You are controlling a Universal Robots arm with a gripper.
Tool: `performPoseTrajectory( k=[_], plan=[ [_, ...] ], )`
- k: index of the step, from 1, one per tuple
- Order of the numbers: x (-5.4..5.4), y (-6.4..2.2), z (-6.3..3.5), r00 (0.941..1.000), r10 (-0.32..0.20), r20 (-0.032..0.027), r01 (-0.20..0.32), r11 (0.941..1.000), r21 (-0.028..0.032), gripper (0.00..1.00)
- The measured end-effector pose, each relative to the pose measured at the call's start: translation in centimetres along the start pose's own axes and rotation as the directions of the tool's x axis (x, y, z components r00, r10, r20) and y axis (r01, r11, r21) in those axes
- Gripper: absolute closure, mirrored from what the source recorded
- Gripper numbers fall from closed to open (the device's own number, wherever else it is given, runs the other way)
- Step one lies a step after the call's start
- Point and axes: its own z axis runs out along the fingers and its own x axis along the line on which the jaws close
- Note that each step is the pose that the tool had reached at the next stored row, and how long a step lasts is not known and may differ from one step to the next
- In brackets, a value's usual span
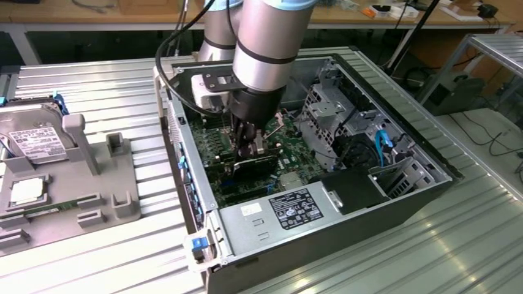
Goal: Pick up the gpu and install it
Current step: 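Press down on the gpu until it lock into place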
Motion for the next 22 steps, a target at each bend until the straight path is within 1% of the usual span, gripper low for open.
performPoseTrajectory(
  k=[2, 3, 6, 7, 11, 18, 19, 21, 22],
  plan=[
    [0.0, 0.30, -0.16, 1.0000, 0.000, 0.0000, 0.000, 1.0000, -0.0021, 0.89],
    [0.0, 0.48, -0.47, 1.0000, 0.000, 0.0030, 0.000, 1.0000, -0.0047, 0.89],
    [0.0, 0.76, -0.97, 1.0000, 0.000, 0.0068, 0.000, 1.0000, -0.0085, 0.89],
    [0.0, 0.97, -1.33, 1.0000, 0.000, 0.0091, 0.000, 0.9999, -0.0115, 0.89],
    [0.0, 1.43, -1.48, 1.0000, 0.000, 0.0092, 0.000, 0.9999, -0.0155, 0.89],
    [0.0, 2.85, -1.45, 1.0000, 0.001, 0.0093, -0.001, 0.9999, -0.0170, 0.89],
    [0.0, 3.03, -1.45, 1.0000, 0.001, 0.0092, -0.001, 0.9998, -0.0181, 0.89],
    [0.0, 3.55, -1.46, 1.0000, 0.002, 0.0090, -0.002, 0.9997, -0.0224, 0.89],
    [0.0, 3.67, -1.49, 1.0000, 0.002, 0.0089, -0.002, 0.9997, -0.0243, 0.89]
  ],
)
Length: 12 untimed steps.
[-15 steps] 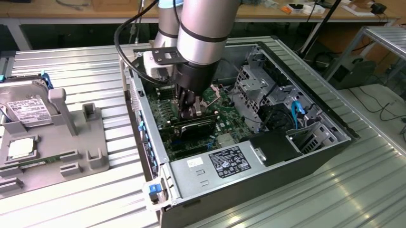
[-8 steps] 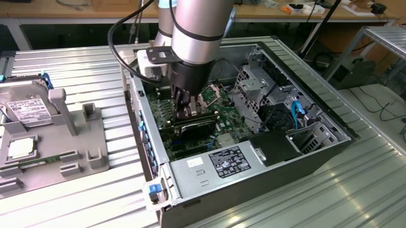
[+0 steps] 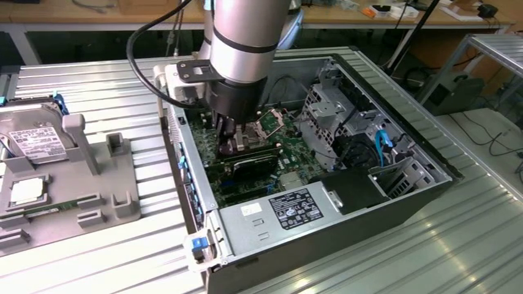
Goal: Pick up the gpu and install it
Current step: 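Press down on the gpu until it lock into place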
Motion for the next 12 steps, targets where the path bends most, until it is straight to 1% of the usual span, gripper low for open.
performPoseTrajectory(
  k=[1, 2, 6, 9, 10, 12],
  plan=[
    [0.0, 0.14, -0.03, 1.0000, 0.000, 0.0000, 0.000, 1.0000, -0.0029, 0.89],
    [0.0, 0.64, -0.03, 1.0000, 0.000, 0.0000, 0.000, 1.0000, -0.0064, 0.89],
    [0.0, 2.24, 0.01, 1.0000, 0.001, -0.0001, -0.001, 1.0000, -0.0074, 0.89],
    [0.1, 2.52, -0.46, 1.0000, 0.001, -0.0002, -0.001, 1.0000, -0.0076, 0.89],
    [0.1, 2.53, -0.48, 1.0000, 0.001, -0.0001, -0.001, 1.0000, -0.0073, 0.89],
    [0.2, 2.93, -0.47, 1.0000, 0.001, -0.0002, -0.001, 1.0000, -0.0071, 0.89]
  ],
)
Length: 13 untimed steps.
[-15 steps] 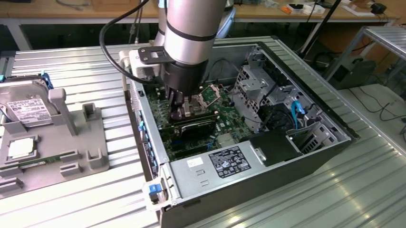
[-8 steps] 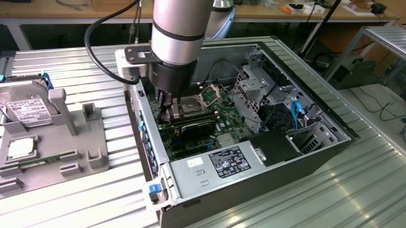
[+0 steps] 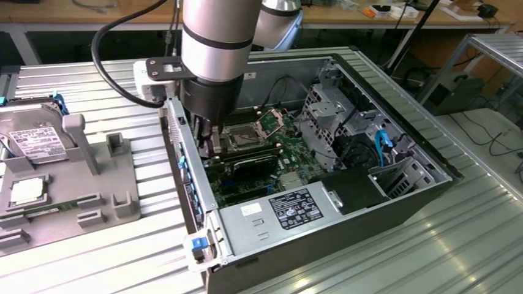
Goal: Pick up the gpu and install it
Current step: 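Press down on the gpu until it lock into place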
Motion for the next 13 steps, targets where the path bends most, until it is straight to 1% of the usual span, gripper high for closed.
performPoseTrajectory(
  k=[3, 4, 6, 9, 10, 13],
  plan=[
    [0.6, 0.21, 0.00, 1.0000, 0.000, 0.0002, 0.000, 1.0000, 0.0004, 0.89],
    [0.7, 0.30, 0.02, 1.0000, 0.000, 0.0000, 0.000, 1.0000, 0.0000, 0.89],
    [0.7, 0.29, 0.39, 1.0000, 0.000, -0.0022, 0.000, 1.0000, -0.0013, 0.89],
    [0.7, 0.27, 0.56, 1.0000, 0.000, -0.0002, 0.000, 1.0000, -0.0002, 0.89],
    [0.6, 0.08, 0.18, 1.0000, 0.001, 0.0020, -0.001, 1.0000, 0.0001, 0.89],
    [0.6, -1.09, -0.38, 1.0000, 0.000, 0.0002, 0.000, 1.0000, -0.0007, 0.89]
  ],
)
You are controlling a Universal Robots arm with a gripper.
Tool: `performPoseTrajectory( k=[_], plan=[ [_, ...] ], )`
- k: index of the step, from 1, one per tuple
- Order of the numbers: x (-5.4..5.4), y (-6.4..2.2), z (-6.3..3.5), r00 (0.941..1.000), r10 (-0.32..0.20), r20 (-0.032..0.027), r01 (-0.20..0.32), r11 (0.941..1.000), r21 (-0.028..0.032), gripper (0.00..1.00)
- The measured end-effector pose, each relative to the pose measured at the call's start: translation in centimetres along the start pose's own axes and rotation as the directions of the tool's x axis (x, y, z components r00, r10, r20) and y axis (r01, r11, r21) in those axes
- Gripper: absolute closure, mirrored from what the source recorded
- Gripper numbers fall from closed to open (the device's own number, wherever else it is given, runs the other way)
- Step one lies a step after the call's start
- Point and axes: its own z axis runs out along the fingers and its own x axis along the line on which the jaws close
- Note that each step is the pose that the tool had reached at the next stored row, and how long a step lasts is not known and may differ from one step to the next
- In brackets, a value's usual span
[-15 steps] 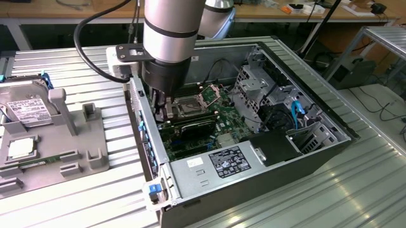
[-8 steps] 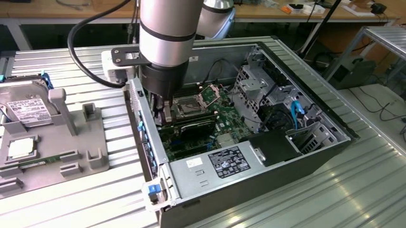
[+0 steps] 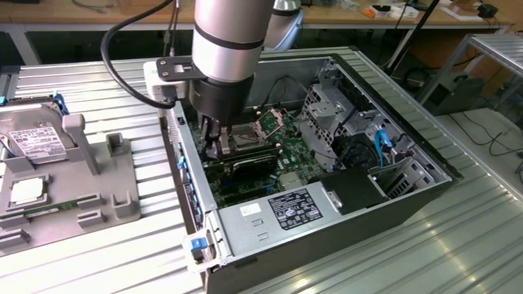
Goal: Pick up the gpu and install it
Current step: 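Press down on the gpu until it lock into place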
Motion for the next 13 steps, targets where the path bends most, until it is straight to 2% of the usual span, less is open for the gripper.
performPoseTrajectory(
  k=[2, 3, 13],
  plan=[
    [0.0, -0.89, -0.18, 1.0000, 0.000, 0.0002, 0.000, 1.0000, 0.0000, 0.89],
    [-0.1, -1.70, -0.24, 1.0000, 0.000, 0.0003, 0.000, 1.0000, -0.0002, 0.89],
    [-0.1, -1.77, -0.25, 1.0000, 0.000, 0.0003, 0.000, 1.0000, -0.0005, 0.89]
  ],
)
